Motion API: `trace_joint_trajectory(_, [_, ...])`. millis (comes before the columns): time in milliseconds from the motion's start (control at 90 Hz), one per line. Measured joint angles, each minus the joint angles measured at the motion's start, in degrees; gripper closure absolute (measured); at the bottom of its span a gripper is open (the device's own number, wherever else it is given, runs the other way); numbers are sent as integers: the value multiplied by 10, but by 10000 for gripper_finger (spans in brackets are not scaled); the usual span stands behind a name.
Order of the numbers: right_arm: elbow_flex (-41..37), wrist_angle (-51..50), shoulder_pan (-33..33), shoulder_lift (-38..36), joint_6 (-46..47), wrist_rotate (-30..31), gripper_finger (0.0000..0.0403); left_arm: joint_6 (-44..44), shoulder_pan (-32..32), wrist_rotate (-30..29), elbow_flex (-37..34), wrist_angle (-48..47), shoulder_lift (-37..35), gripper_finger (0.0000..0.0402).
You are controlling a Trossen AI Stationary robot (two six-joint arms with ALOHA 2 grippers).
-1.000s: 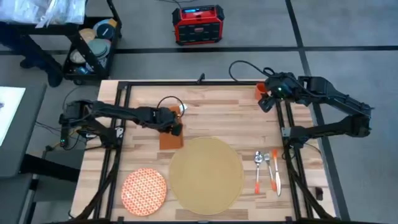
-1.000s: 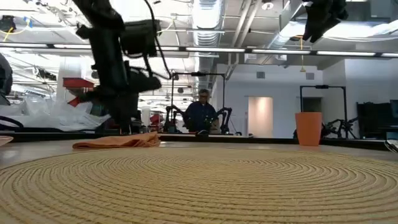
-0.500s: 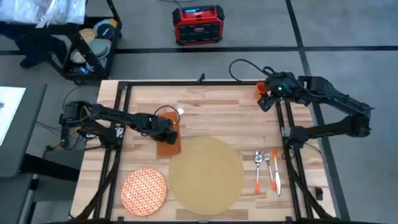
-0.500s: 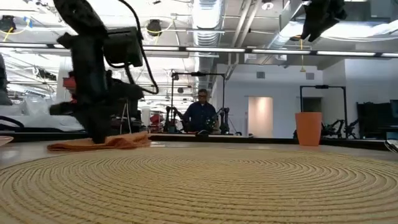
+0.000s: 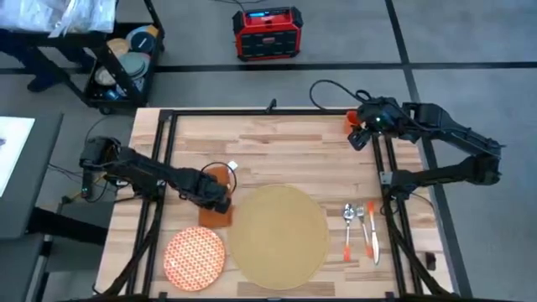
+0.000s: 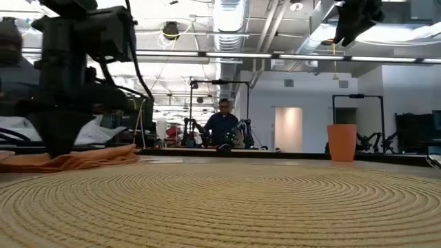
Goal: Set table place
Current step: Move the orange table napkin to the middle left of the table
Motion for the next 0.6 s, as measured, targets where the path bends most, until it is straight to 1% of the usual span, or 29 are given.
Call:
trace_joint_trajectory(244, [0, 0, 0, 0, -1, 0, 175, -42, -41, 21, 0, -46, 0, 401])
trace_joint_trajectory(600, [0, 0, 0, 0, -1, 0, 175, -50, -74, 42, -2, -113, -25, 401])
